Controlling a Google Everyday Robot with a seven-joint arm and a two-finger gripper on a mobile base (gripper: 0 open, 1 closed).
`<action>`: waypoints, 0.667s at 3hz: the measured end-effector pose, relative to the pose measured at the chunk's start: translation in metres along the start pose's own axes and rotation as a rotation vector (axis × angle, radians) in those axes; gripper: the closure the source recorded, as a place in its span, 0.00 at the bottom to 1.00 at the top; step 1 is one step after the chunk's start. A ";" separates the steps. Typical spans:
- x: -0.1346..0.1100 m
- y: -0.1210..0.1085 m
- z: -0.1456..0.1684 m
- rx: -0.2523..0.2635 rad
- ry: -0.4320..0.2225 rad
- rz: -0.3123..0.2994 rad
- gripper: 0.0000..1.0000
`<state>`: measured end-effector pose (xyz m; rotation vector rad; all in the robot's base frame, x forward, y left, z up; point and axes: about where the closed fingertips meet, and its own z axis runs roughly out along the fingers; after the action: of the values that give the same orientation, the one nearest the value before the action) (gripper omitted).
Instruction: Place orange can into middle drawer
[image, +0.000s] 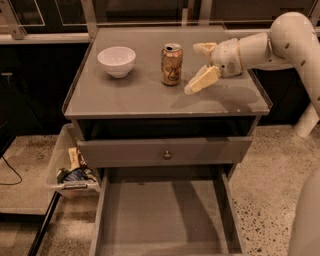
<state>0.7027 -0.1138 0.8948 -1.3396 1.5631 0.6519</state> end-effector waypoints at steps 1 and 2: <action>0.002 -0.014 0.017 -0.027 -0.022 0.024 0.00; 0.008 -0.026 0.033 -0.044 -0.025 0.052 0.00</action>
Offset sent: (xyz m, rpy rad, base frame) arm 0.0595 0.0169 -0.0225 0.0485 0.0876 0.0162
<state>0.7377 -0.0958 0.8783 -1.3220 1.5756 0.7362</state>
